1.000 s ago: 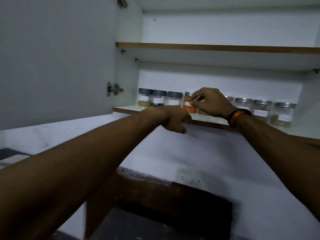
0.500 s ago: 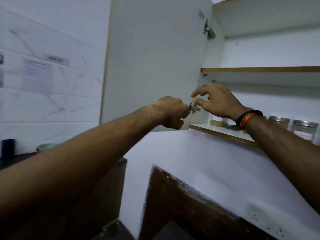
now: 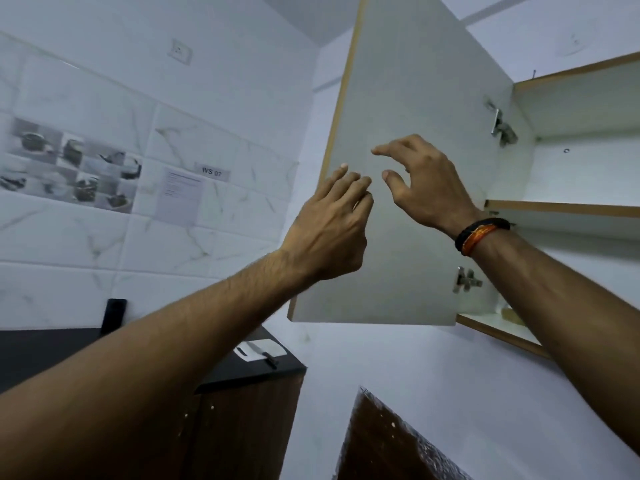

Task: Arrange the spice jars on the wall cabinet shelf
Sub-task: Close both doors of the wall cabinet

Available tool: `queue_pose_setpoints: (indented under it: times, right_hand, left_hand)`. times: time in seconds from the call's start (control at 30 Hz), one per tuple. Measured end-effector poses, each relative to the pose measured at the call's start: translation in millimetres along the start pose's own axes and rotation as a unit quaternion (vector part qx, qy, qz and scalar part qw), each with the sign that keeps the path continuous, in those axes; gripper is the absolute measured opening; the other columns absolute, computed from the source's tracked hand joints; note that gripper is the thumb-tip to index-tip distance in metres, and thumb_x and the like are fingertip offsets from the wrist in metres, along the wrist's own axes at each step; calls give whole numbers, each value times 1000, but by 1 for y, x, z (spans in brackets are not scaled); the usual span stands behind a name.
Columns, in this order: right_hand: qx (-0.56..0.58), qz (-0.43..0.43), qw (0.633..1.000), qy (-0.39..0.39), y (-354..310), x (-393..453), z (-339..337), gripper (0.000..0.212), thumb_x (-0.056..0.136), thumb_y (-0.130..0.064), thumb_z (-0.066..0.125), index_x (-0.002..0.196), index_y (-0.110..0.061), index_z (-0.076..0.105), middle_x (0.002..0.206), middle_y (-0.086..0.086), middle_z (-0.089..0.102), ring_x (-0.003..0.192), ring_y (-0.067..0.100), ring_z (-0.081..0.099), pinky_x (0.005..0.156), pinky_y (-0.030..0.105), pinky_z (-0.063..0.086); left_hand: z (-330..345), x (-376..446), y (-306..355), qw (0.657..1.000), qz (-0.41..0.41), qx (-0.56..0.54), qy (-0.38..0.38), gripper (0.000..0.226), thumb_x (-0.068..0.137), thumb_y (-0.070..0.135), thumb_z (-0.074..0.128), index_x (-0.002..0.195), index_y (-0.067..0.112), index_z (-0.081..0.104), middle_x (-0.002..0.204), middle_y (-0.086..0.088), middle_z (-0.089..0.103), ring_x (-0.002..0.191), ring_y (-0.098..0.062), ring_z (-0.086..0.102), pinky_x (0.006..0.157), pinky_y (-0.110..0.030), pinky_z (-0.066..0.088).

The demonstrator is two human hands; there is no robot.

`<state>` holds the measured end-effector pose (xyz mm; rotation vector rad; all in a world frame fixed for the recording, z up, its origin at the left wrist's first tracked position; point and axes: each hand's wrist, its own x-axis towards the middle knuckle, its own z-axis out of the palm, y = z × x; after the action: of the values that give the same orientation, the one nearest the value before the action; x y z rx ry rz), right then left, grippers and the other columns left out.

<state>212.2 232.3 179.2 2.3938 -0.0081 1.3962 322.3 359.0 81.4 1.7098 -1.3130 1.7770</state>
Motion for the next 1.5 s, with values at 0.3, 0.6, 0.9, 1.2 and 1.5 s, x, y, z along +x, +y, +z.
queue_pose_setpoints:
  times: [0.3,0.6,0.9,1.2,1.5]
  right_hand:
    - [-13,15,999,27,-18,44,18,56,99,-24,53,154,-27,42,163,12,30,147,31,34,114,44,39]
    - [4,70,997,17,-35,61,58,80,98,-56,51,163,-28,14,170,17,8,156,37,12,122,55,27]
    - [-3,89,993,74,-38,58,65,95,87,-56,62,163,-28,13,170,16,11,156,35,16,119,59,32]
    - [38,64,986,147,-29,16,16,93,85,-42,62,163,-18,15,169,14,19,156,28,21,121,48,34]
    - [72,67,976,192,-3,-38,-59,88,86,-28,56,160,-2,15,145,20,53,128,35,57,111,46,46]
  left_hand:
    - [25,-19,-19,931,-252,-260,-45,80,94,27,52,158,5,10,166,-17,8,152,-29,15,122,-38,21]
    - [41,-18,-15,816,-331,-473,-22,77,93,7,51,158,21,14,153,-3,41,133,-20,48,109,-29,39]
    - [45,-30,-30,630,-372,-681,-26,27,95,11,61,120,21,60,111,-8,72,97,-27,72,79,-38,62]
    - [20,-21,23,529,-256,-807,-60,40,93,17,54,133,26,57,121,-1,70,108,-23,70,85,-33,59]
    - [-6,12,111,560,-145,-814,-50,92,77,22,57,157,37,15,159,17,27,141,0,34,113,-29,37]
